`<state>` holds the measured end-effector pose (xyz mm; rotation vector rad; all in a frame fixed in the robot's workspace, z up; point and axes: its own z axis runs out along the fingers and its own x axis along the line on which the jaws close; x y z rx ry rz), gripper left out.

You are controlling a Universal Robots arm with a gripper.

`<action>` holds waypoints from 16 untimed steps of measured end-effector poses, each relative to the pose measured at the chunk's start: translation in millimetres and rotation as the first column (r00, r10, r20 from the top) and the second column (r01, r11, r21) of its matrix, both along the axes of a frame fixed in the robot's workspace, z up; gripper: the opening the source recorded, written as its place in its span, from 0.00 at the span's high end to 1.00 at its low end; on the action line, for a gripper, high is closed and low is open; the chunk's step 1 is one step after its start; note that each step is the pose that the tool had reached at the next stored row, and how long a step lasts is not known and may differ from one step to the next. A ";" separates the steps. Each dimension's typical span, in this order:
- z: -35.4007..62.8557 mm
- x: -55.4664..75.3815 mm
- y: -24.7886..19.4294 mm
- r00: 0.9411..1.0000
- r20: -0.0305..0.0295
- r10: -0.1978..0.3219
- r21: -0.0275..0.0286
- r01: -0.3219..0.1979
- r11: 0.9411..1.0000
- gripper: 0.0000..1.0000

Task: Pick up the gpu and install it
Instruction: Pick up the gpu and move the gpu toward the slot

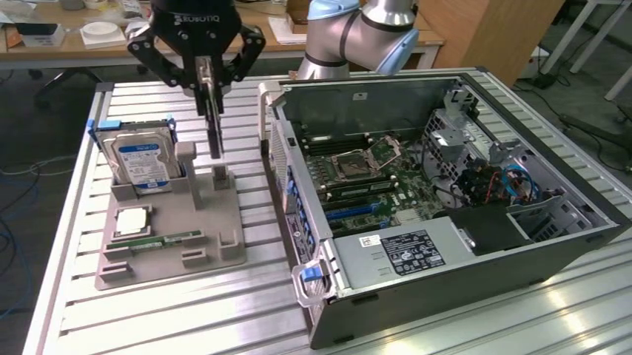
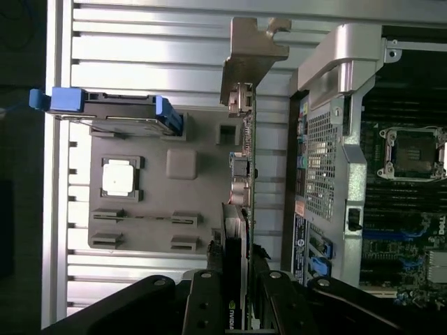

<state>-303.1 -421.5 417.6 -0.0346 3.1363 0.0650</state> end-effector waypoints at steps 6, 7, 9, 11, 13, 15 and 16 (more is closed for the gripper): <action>-0.1 14.1 0.0 1.000 0.000 0.003 0.000 -0.003 1.000 0.74; -0.1 16.0 0.0 1.000 0.000 0.004 0.000 -0.004 1.000 0.74; 0.0 20.8 0.0 1.000 0.000 0.005 0.001 -0.005 1.000 0.74; -0.1 27.5 0.0 1.000 -0.001 0.006 0.001 -0.006 1.000 0.74; -0.2 33.5 0.0 1.000 -0.001 0.006 0.002 -0.006 1.000 0.74; -0.4 37.5 0.0 1.000 -0.001 0.004 0.002 -0.004 1.000 0.74; -0.6 38.8 0.0 1.000 -0.001 0.002 0.002 -0.002 1.000 0.74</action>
